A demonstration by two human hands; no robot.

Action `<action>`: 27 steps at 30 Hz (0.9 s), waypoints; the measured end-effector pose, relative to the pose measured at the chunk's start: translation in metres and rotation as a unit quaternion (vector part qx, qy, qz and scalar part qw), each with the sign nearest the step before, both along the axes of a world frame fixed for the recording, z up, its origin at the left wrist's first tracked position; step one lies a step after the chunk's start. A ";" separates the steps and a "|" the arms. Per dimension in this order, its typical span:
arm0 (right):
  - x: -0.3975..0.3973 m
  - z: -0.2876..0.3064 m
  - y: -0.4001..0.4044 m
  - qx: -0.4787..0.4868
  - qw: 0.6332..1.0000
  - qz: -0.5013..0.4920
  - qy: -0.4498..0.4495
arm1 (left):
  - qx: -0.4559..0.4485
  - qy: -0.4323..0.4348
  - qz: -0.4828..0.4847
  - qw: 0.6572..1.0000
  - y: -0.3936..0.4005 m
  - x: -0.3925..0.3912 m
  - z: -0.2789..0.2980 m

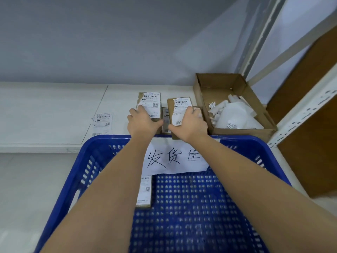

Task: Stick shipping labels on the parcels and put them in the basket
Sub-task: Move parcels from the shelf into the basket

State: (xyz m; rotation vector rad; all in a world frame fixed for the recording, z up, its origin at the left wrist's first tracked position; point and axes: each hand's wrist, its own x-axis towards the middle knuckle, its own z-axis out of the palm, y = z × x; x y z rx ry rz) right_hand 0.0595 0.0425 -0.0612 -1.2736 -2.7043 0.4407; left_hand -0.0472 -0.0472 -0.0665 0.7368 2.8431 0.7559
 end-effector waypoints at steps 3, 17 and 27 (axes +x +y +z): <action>0.004 0.001 0.002 0.011 1.000 0.008 -0.004 | -0.027 0.002 -0.015 1.000 -0.001 0.000 -0.002; 0.137 -0.019 -0.032 -0.017 0.997 0.066 0.027 | 0.052 0.224 -0.409 0.883 -0.075 0.059 -0.035; 0.219 0.021 -0.058 -0.043 0.965 0.255 -0.040 | 0.024 0.127 -0.424 0.896 -0.118 0.115 0.012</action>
